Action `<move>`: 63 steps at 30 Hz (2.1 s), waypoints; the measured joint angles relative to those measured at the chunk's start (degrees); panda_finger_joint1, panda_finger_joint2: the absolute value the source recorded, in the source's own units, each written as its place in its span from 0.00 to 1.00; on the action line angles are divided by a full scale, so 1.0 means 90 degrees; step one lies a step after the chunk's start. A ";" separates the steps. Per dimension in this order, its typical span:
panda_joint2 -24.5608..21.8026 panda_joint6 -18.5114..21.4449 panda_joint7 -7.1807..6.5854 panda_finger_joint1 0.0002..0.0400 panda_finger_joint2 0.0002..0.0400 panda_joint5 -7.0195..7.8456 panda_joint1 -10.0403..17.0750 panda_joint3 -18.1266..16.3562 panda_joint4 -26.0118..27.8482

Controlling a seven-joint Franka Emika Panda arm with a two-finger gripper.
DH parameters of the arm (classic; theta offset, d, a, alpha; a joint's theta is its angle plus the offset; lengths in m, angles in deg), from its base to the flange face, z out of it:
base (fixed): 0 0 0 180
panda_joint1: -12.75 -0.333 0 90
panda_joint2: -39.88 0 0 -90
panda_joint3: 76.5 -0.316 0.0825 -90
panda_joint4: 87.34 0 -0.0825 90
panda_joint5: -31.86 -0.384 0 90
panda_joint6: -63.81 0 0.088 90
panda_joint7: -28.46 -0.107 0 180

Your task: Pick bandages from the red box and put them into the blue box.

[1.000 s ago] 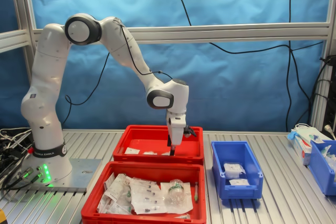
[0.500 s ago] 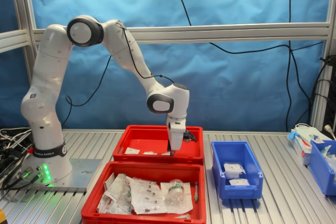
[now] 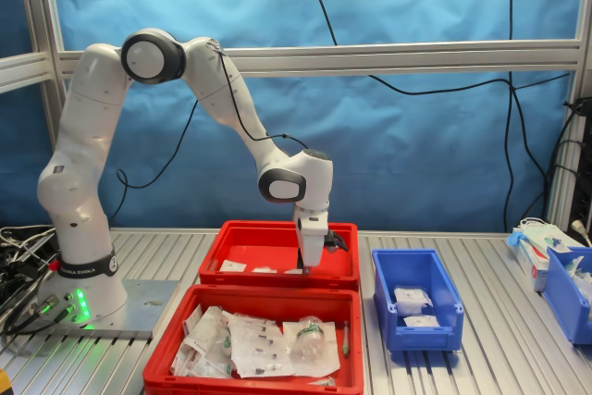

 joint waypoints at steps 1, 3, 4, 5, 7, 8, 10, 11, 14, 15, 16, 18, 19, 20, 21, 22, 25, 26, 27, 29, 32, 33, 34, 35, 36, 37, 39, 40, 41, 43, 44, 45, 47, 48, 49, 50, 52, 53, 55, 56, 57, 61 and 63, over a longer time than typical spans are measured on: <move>0.0004 -0.0008 0.0000 1.00 1.00 0.0000 0.0000 0.0000 0.0000; 0.0008 -0.0035 0.0000 1.00 1.00 0.0000 -0.0001 0.0003 0.0000; 0.0009 -0.0043 0.0000 1.00 1.00 0.0000 -0.0002 0.0004 0.0000; 0.0011 -0.0057 0.0000 1.00 1.00 0.0000 -0.0004 0.0006 0.0001; 0.0013 -0.0069 0.0000 1.00 1.00 0.0000 -0.0007 0.0010 0.0001; 0.0014 -0.0074 0.0000 1.00 1.00 0.0000 -0.0010 0.0012 0.0001; 0.0016 -0.0083 0.0000 1.00 1.00 0.0000 -0.0015 0.0017 0.0001; 0.0017 -0.0087 0.0000 1.00 1.00 0.0000 -0.0018 0.0019 0.0001; 0.0021 -0.0099 0.0000 1.00 1.00 0.0000 -0.0023 0.0022 0.0001; 0.0022 -0.0102 0.0000 1.00 1.00 0.0000 -0.0024 0.0022 0.0001; 0.0022 -0.0104 0.0000 1.00 1.00 0.0000 -0.0025 0.0022 0.0001; 0.0026 -0.0110 0.0000 1.00 1.00 0.0000 -0.0028 0.0022 0.0001; 0.0028 -0.0112 0.0000 1.00 1.00 0.0000 -0.0030 0.0022 0.0002; 0.0030 -0.0113 0.0000 1.00 1.00 0.0000 -0.0032 0.0022 0.0002; 0.0030 -0.0113 0.0000 1.00 1.00 0.0000 -0.0032 0.0022 0.0002; 0.0040 -0.0117 0.0000 1.00 1.00 0.0000 -0.0039 0.0022 0.0002; 0.0071 -0.0118 0.0000 1.00 1.00 0.0000 -0.0050 0.0022 0.0001; 0.0086 -0.0118 0.0000 1.00 1.00 0.0000 -0.0053 0.0022 0.0001; 0.0119 -0.0118 0.0000 1.00 1.00 0.0000 -0.0059 0.0021 0.0001; 0.0150 -0.0118 0.0000 1.00 1.00 0.0000 -0.0067 0.0021 0.0000; 0.0171 -0.0121 0.0000 1.00 1.00 0.0000 -0.0075 0.0024 -0.0001; 0.0171 -0.0121 0.0000 1.00 1.00 0.0000 -0.0076 0.0024 -0.0002; 0.0171 -0.0121 0.0000 1.00 1.00 0.0000 -0.0076 0.0024 -0.0001; 0.0171 -0.0121 0.0000 1.00 1.00 0.0000 -0.0076 0.0024 -0.0001; 0.0171 -0.0122 0.0000 1.00 1.00 0.0000 -0.0076 0.0024 -0.0001; 0.0171 -0.0122 0.0000 1.00 1.00 0.0000 -0.0076 0.0024 -0.0002; 0.0171 -0.0122 0.0000 1.00 1.00 0.0000 -0.0076 0.0024 -0.0001; 0.0171 -0.0122 0.0000 1.00 1.00 0.0000 -0.0076 0.0024 -0.0002; 0.0171 -0.0122 0.0000 1.00 1.00 0.0000 -0.0076 0.0024 -0.0001; 0.0171 -0.0122 0.0000 1.00 1.00 0.0000 -0.0077 0.0024 -0.0002; 0.0171 -0.0122 0.0000 1.00 1.00 0.0000 -0.0077 0.0024 -0.0002; 0.0171 -0.0122 0.0000 1.00 1.00 0.0000 -0.0077 0.0024 -0.0002; 0.0171 -0.0122 0.0000 1.00 1.00 0.0000 -0.0077 0.0024 -0.0002; 0.0171 -0.0122 0.0000 1.00 1.00 0.0000 -0.0077 0.0024 -0.0001; 0.0171 -0.0122 0.0000 1.00 1.00 0.0000 -0.0077 0.0024 -0.0002; 0.0171 -0.0122 0.0000 1.00 1.00 0.0000 -0.0077 0.0024 -0.0002; 0.0171 -0.0122 0.0000 1.00 1.00 0.0000 -0.0077 0.0024 -0.0002; 0.0171 -0.0122 0.0000 1.00 1.00 0.0000 -0.0077 0.0024 -0.0002; 0.0171 -0.0122 0.0000 1.00 1.00 0.0000 -0.0077 0.0024 -0.0002; 0.0171 -0.0122 0.0000 1.00 1.00 0.0000 -0.0077 0.0024 -0.0002; 0.0171 -0.0122 0.0000 1.00 1.00 0.0000 -0.0077 0.0024 -0.0002; 0.0171 -0.0122 0.0000 1.00 1.00 0.0000 -0.0077 0.0024 -0.0002; 0.0171 -0.0122 0.0000 1.00 1.00 0.0000 -0.0077 0.0024 -0.0002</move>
